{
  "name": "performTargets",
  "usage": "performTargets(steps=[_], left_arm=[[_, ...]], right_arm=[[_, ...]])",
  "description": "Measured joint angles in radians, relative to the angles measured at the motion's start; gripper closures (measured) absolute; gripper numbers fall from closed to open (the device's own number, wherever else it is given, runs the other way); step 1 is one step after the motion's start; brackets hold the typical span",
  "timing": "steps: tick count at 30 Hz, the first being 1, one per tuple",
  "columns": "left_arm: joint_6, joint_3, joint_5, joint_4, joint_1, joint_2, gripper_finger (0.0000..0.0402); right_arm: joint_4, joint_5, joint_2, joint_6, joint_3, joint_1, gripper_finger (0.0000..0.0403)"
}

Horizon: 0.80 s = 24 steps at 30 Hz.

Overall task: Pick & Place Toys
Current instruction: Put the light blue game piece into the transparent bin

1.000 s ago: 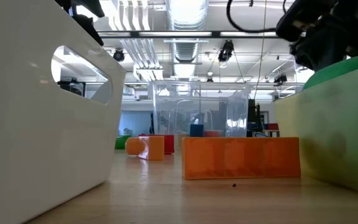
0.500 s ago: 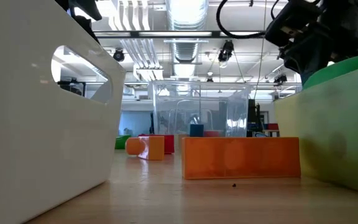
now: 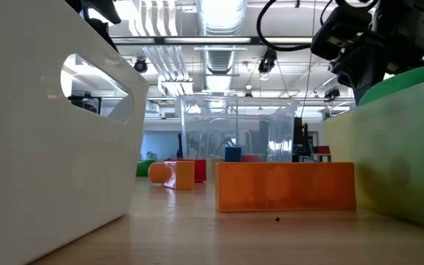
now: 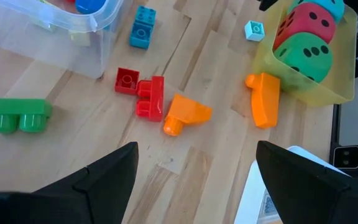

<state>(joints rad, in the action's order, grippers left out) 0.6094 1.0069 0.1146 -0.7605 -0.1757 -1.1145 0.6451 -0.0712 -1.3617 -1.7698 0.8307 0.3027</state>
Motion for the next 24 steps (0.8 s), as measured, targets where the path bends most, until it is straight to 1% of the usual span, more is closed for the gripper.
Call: performTargets(steps=[2, 4, 11, 14, 17, 24], left_arm=[[0.0, 0.0, 0.0, 0.0, 0.0, 0.0, 0.0071], [0.003, 0.0, 0.0, 0.0, 0.0, 0.0, 0.0071], [0.005, 0.0, 0.0, 0.0, 0.0, 0.0, 0.0071], [0.005, 0.0, -0.001, 0.0, 0.0, 0.0, 0.0071], [0.003, 0.0, -0.003, 0.0, 0.0, 0.0, 0.0071], [-0.007, 0.0, -0.003, 0.0, 0.0, 0.0, 0.0071]], right_arm=[[-0.001, -0.005, 0.0, -0.014, 0.0, 0.0, 0.0188], [-0.001, -0.005, 0.0, -0.027, 0.0, 0.0, 0.017], [-0.035, -0.005, -0.003, -0.026, 0.0, 0.0, 0.0071], [-0.072, -0.005, -0.003, -0.018, 0.0, 0.002, 0.0039], [-0.068, -0.013, -0.003, -0.071, 0.0, 0.004, 0.0025], [-0.03, -0.018, -0.013, -0.149, -0.002, 0.004, 0.0023]])
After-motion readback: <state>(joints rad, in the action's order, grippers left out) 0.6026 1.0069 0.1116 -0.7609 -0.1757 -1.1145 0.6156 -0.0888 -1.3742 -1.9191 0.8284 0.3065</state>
